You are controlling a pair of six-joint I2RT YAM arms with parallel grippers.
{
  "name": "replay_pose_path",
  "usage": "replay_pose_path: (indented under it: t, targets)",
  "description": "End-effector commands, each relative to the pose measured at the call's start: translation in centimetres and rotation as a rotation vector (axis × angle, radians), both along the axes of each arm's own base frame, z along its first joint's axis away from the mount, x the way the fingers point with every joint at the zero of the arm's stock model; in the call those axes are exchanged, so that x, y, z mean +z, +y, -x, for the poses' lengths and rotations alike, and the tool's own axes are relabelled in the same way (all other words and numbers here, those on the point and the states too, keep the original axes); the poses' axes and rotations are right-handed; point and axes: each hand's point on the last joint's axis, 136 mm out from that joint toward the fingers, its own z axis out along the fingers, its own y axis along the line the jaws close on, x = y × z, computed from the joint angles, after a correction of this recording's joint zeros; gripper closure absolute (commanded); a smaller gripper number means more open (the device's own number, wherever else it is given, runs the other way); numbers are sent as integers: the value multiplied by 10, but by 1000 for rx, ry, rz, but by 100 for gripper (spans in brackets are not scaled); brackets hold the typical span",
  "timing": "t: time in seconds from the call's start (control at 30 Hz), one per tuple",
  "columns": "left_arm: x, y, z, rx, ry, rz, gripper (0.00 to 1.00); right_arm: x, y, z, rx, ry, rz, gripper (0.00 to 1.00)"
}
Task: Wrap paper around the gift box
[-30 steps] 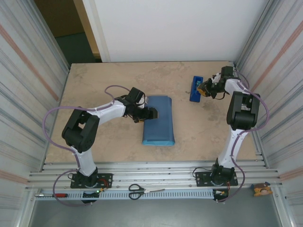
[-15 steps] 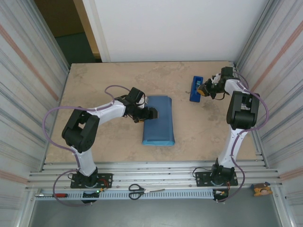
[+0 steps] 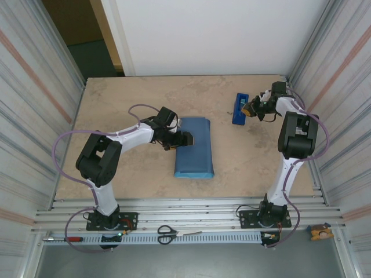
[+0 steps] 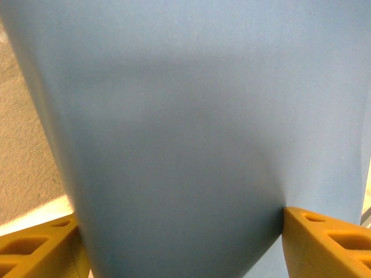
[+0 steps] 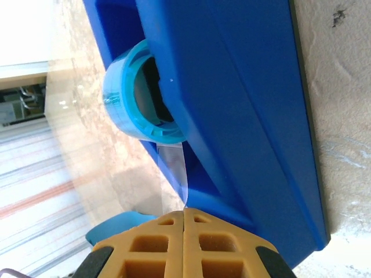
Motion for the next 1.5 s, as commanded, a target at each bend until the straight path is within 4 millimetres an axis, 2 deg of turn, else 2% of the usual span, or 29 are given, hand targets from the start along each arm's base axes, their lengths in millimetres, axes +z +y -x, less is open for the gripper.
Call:
replay_pose_path:
  t: [0.0,0.3,0.5,0.87,1.47]
  targets:
    - [-64,23,40,-32,161,-173,21,50,3,-8,-13,-94,-51,100]
    - [-66,23,40,-33,165,-176,22,63,8,4,-23,-58,-99,100]
    - [-67,24,41,-33,167,-180,22,62,13,26,-26,-31,-106,100]
    - [-69,22,40,-39,167,-174,22,36,25,80,-47,44,-137,100]
    - [-71,22,41,-41,174,-174,23,12,37,107,-51,84,-132,100]
